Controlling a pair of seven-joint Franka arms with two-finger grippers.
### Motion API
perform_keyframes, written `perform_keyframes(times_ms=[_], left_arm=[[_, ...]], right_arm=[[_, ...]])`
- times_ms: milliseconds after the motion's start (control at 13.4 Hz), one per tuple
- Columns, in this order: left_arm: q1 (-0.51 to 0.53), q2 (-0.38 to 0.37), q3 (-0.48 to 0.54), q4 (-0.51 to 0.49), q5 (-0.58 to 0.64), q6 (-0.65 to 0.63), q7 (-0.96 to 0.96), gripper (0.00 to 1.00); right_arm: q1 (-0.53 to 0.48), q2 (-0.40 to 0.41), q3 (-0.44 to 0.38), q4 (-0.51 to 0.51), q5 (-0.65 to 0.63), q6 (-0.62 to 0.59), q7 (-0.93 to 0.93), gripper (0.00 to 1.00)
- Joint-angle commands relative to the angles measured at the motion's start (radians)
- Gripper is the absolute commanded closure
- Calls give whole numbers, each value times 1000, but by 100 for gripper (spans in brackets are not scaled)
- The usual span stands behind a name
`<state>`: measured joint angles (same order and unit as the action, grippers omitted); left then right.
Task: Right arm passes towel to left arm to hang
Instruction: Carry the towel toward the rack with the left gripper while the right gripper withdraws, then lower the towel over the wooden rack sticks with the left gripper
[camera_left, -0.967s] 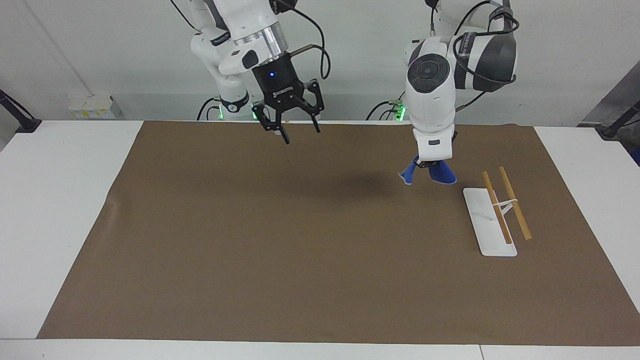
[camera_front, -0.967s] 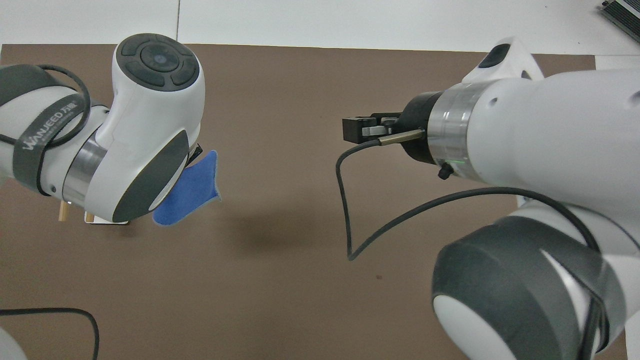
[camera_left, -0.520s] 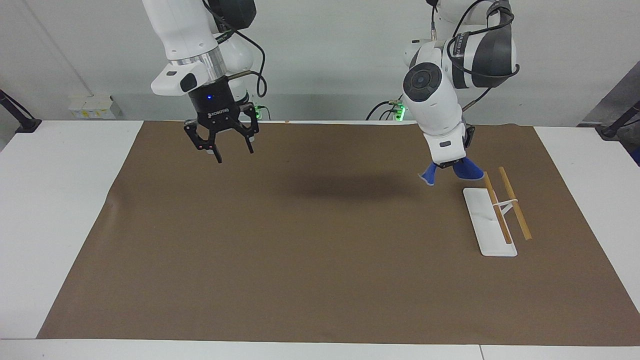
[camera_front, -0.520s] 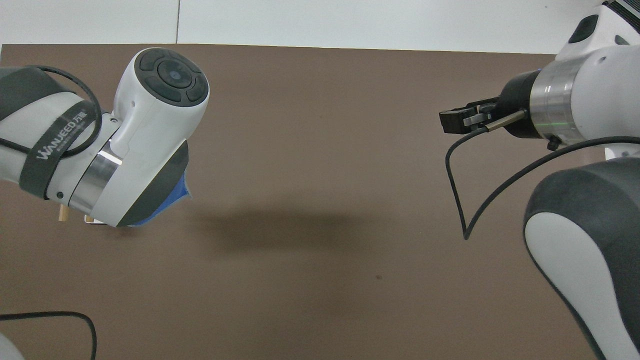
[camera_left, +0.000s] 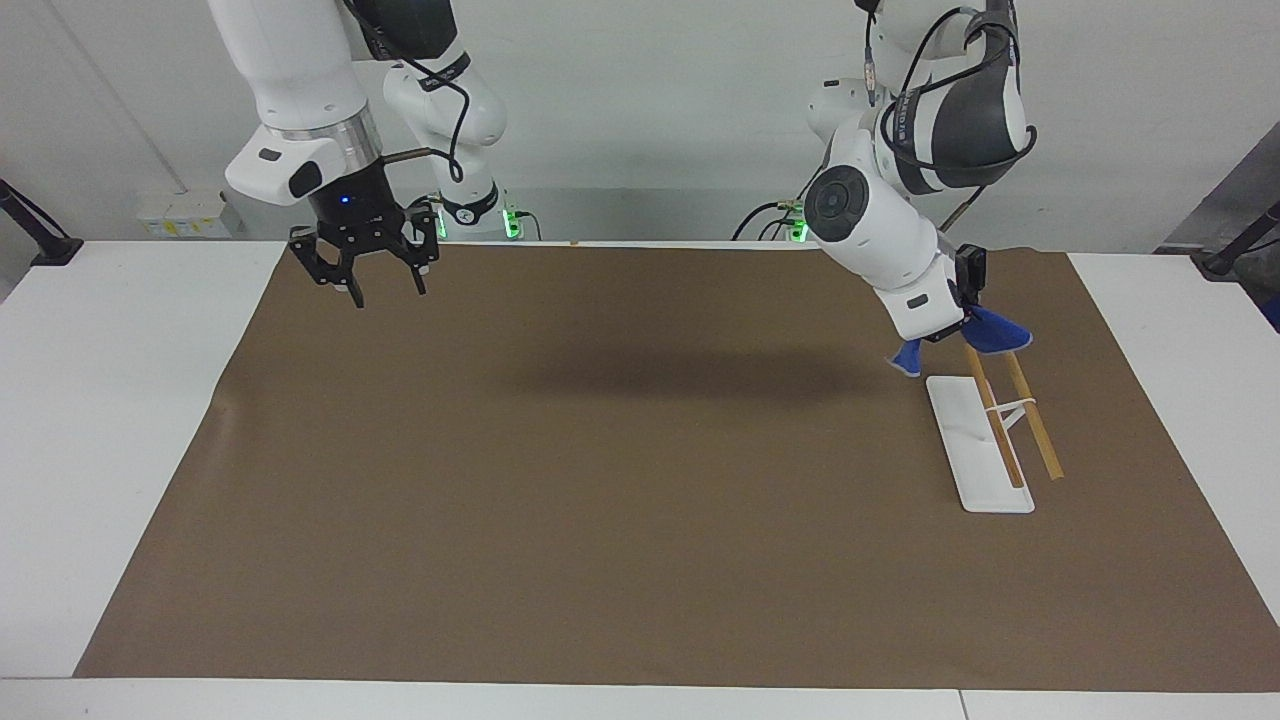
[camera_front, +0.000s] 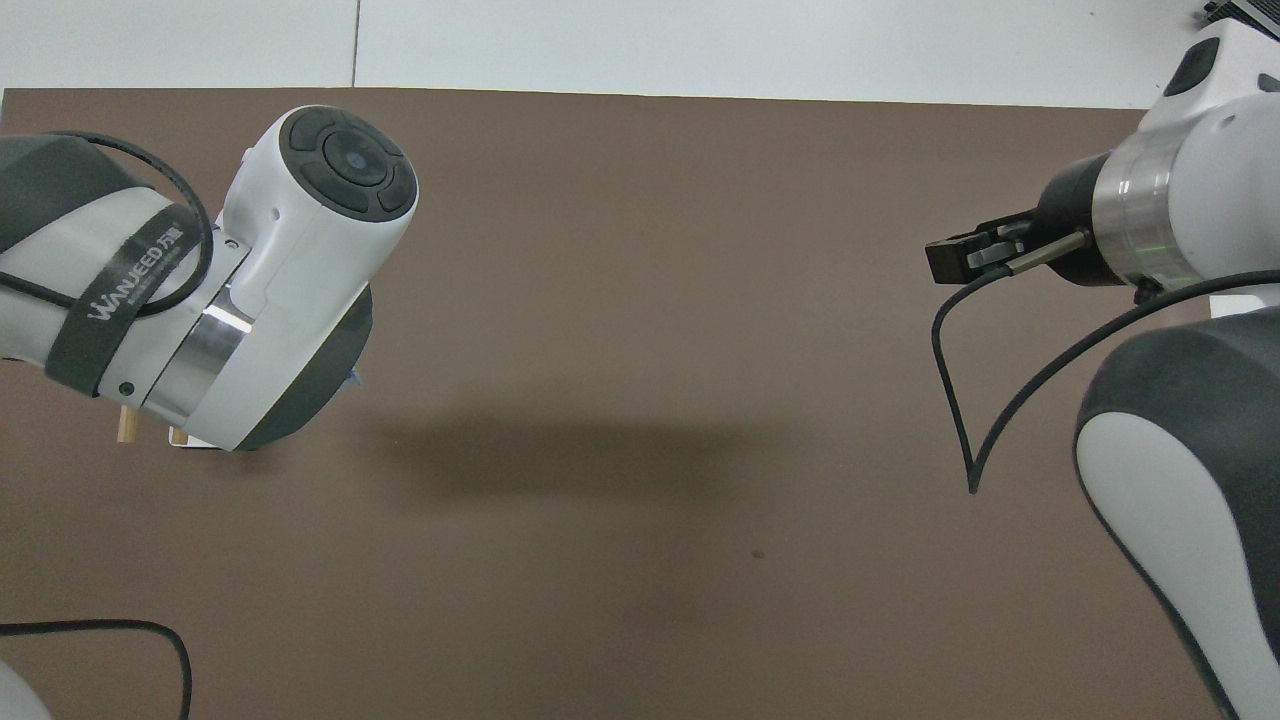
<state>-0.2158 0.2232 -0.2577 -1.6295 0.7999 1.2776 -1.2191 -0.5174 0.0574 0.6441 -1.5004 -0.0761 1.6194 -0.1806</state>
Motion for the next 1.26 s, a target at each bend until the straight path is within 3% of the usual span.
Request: perform_keyframes(times_ms=[0,149,372,669,1115,1190], left_arm=[[1,59,-5,-33,74,-44,-71,100],[6,123,-5,-32,143,-79,-82,100],[27,162,-3,-38,225,-130,-82,100],[52,162,2,-110,294,-158,-82,100],[118,160,2,-148,295,5,-77,100],[133,160,2,-148,294,32,-77,100]], right_arm=[[-4,-22,-26,2,-25,-91,-17,30],[-4,-33,-61,-6,-25,-140,-10,30],[-4,-47,-113,-23,-19,-147,-8,27],[-7,-62,-130,-63,-2,-115,81,23],[-29,-70,-167,-112,49,-75,72,20],[-27,-97,-167,-157,50,-46,75,14]])
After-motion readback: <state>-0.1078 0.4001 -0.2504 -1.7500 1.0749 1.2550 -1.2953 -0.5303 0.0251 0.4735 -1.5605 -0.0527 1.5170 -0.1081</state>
